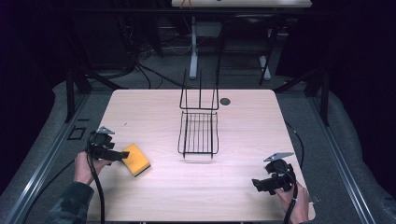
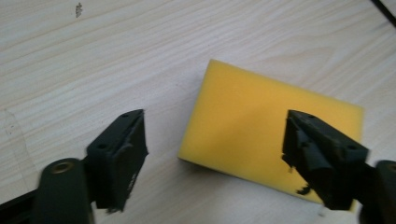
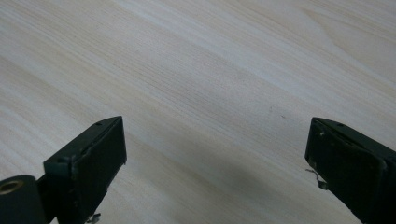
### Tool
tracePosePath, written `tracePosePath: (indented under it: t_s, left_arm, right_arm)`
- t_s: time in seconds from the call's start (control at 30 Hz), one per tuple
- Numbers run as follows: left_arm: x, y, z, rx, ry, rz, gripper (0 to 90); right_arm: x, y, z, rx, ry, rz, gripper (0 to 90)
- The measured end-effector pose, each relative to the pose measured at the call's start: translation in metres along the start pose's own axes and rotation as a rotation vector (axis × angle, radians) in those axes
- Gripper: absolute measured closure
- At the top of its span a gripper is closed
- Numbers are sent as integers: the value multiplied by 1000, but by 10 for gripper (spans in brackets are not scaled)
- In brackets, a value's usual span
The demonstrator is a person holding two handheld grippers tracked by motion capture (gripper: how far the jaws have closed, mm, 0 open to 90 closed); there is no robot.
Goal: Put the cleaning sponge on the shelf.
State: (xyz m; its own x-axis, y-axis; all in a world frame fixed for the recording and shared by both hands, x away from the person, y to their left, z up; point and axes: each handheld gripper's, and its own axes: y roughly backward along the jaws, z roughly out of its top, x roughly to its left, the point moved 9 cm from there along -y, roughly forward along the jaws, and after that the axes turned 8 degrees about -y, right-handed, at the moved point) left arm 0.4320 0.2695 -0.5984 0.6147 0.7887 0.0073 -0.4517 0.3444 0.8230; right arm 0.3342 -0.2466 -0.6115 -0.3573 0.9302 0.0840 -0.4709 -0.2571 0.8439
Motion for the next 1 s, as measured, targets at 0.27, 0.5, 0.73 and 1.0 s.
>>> tracePosePath:
  t_s: [0.27, 0.5, 0.73, 1.0]
  left_arm:
    - [3, -13, -3, 40, 10, -28, 481]
    - [-1, -15, -5, 46, 10, -51, 583]
    - [-2, -16, -7, 48, 23, -52, 691]
    - [-4, -16, -7, 31, 12, -40, 793]
  right_arm:
    - [-1, 3, 0, -11, -14, 15, 131]
    - [-2, 1, -1, 5, -6, -2, 146]
    - [-4, 0, -4, 20, 2, -11, 151]
    - [-4, -1, -4, 19, 3, -10, 152]
